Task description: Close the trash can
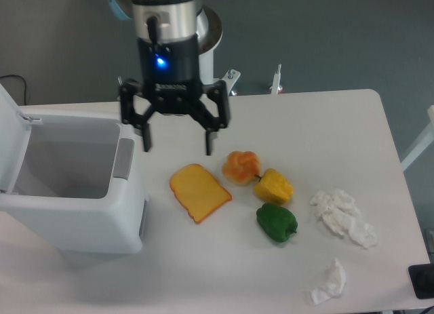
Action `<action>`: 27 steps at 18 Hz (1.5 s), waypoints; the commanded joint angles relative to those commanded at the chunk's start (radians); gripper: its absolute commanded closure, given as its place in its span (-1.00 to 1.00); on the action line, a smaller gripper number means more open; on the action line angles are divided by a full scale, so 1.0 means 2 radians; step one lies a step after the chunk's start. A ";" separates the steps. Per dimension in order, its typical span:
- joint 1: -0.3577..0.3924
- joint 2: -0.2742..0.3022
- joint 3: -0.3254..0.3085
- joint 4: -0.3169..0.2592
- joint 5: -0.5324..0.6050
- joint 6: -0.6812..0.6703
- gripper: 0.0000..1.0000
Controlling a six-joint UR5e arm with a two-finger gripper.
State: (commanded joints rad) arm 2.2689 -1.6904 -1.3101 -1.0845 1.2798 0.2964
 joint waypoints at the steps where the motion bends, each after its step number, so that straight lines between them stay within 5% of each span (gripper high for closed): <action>1: -0.007 0.002 0.003 0.000 -0.021 -0.008 -1.00; 18: -0.082 0.034 -0.008 0.009 -0.286 -0.028 -1.00; 27: -0.130 0.036 -0.015 0.009 -0.311 -0.043 -1.00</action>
State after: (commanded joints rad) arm 2.0096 -1.6183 -1.3391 -1.0661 0.6582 0.2103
